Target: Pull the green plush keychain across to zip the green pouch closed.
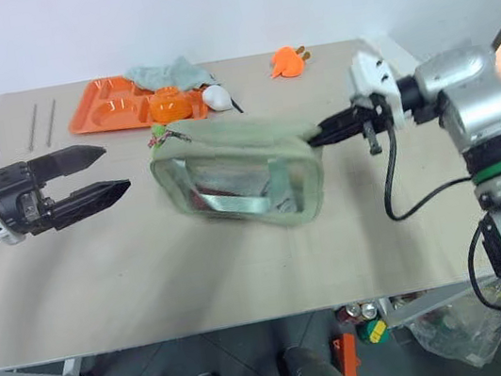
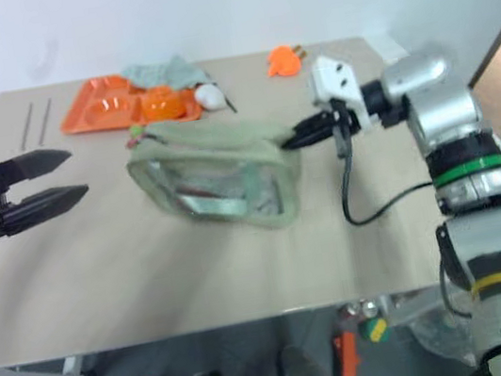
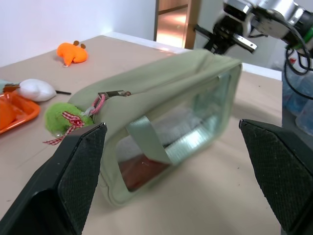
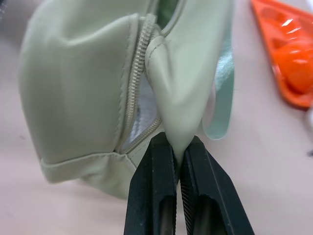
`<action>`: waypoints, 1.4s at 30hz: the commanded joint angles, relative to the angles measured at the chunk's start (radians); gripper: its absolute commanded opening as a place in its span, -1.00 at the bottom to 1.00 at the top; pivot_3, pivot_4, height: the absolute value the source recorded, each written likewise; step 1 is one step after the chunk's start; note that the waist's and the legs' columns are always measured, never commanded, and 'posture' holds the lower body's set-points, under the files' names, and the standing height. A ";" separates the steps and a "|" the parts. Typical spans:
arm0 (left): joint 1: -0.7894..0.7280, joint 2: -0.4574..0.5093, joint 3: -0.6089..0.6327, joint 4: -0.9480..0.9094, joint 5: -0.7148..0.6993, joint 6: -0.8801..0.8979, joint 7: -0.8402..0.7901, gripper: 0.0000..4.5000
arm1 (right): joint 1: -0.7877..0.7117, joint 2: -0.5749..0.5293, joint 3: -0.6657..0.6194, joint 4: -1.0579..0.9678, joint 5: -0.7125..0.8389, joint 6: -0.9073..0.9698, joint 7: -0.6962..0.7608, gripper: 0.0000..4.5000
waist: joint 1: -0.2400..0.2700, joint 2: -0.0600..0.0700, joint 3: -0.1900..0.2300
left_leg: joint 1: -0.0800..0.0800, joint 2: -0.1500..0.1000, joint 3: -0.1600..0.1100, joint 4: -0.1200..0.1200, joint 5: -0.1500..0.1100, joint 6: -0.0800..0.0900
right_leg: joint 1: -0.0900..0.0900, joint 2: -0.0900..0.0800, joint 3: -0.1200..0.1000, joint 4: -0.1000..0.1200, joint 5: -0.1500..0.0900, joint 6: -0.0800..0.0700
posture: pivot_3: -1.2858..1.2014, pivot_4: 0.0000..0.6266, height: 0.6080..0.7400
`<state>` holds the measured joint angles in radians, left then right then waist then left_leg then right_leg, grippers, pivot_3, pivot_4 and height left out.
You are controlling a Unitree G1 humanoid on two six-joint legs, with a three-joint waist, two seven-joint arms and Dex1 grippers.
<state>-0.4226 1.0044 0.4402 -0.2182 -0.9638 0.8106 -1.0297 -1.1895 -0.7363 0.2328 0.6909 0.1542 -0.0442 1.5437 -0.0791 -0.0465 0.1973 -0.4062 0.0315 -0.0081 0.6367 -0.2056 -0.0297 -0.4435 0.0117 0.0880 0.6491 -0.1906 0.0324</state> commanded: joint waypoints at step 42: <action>-0.084 -0.017 -0.030 0.002 -0.031 0.024 0.026 1.00 | -0.071 0.063 -0.096 0.185 -0.112 -0.063 -0.028 -0.85 | -0.026 0.002 0.001 | 0.002 -0.001 -0.002 -0.001 0.002 -0.002 | 0.001 0.000 0.000 0.004 0.000 0.000 | 0.03 -0.52 1.00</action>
<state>-0.4939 0.9843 0.3880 -0.2055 -0.9897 0.8454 -1.0073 -1.2508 -0.6831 0.1793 0.9388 -0.0034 -0.1580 1.5234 -0.1048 -0.0446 0.1984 -0.4043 0.0309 -0.0104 0.6362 -0.2037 -0.0321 -0.4430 0.0120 0.0876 0.6530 -0.1903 0.0318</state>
